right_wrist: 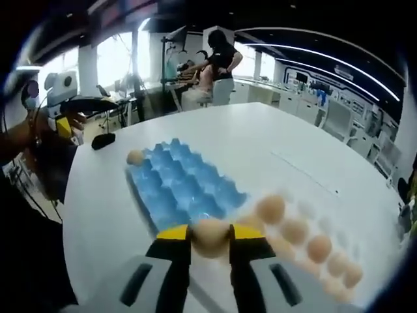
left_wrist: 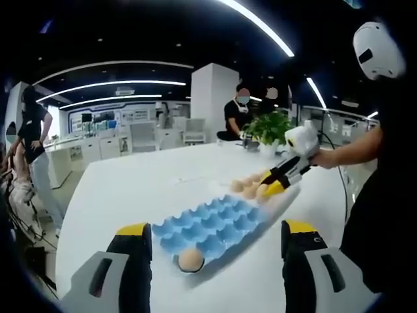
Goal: Place the egg into an empty slot of the egg tray after lifting it from the table, then release the egg inside the slot.
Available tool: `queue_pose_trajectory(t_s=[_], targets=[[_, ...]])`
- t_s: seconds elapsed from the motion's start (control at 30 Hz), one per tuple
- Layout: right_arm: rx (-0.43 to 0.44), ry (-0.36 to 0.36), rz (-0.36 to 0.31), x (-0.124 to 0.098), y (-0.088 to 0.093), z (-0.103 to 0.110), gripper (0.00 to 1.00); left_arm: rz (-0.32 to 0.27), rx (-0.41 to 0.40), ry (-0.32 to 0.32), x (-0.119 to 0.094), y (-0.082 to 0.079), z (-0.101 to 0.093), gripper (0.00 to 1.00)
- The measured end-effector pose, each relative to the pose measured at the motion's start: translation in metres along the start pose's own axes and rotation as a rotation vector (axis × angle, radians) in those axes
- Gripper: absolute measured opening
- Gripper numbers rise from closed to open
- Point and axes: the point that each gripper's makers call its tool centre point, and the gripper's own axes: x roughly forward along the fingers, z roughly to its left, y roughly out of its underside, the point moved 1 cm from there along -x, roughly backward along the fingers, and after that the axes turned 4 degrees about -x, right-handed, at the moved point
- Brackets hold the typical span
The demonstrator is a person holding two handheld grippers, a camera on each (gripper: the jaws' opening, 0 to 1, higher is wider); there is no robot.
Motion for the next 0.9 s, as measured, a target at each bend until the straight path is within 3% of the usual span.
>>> queue_pose_trajectory(t_s=[0.9], targets=[[-0.114,-0.193,-0.047,0.055,-0.049,0.07,0.22,0.001,-0.004,-0.016,-0.009,0.004,0.009,0.81]])
